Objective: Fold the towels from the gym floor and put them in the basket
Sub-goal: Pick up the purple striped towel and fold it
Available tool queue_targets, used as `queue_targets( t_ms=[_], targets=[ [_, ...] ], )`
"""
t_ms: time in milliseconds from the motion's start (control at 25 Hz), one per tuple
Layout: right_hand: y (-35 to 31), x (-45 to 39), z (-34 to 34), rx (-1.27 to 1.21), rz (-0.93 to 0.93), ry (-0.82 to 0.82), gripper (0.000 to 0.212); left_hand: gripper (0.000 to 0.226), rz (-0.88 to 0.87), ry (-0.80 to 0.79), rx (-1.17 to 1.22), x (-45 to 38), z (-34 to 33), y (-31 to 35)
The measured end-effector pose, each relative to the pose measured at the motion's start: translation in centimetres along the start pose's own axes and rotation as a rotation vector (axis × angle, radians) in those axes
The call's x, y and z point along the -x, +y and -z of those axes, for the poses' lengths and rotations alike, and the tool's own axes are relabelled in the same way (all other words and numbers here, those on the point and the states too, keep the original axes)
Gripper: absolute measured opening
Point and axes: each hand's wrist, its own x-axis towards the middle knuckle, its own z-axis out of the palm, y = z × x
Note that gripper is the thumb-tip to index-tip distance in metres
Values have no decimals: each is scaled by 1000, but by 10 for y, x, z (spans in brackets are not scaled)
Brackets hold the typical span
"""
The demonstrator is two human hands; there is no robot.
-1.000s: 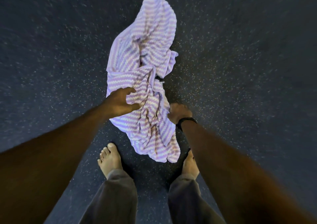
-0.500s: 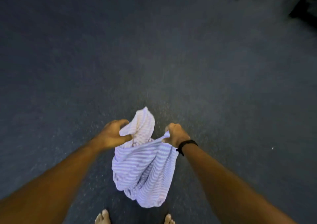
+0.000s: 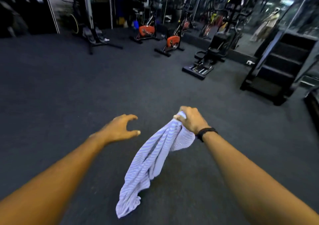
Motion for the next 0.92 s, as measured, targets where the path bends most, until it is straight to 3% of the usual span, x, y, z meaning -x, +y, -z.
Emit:
queue_targets(
  t_ms=[240, 480, 760, 920],
  targets=[
    [24, 65, 168, 80, -42, 210, 21, 65, -209, 70, -80, 2, 56, 133],
    [50, 168, 281, 237, -215, 420, 16, 67, -528, 13, -102, -6, 77, 273],
    [64, 366, 364, 265, -539, 705, 22, 78, -923, -147, -128, 31, 35, 431],
    [59, 504, 382, 244, -725, 821, 34, 72, -1162, -263, -85, 99, -15, 516]
  ],
)
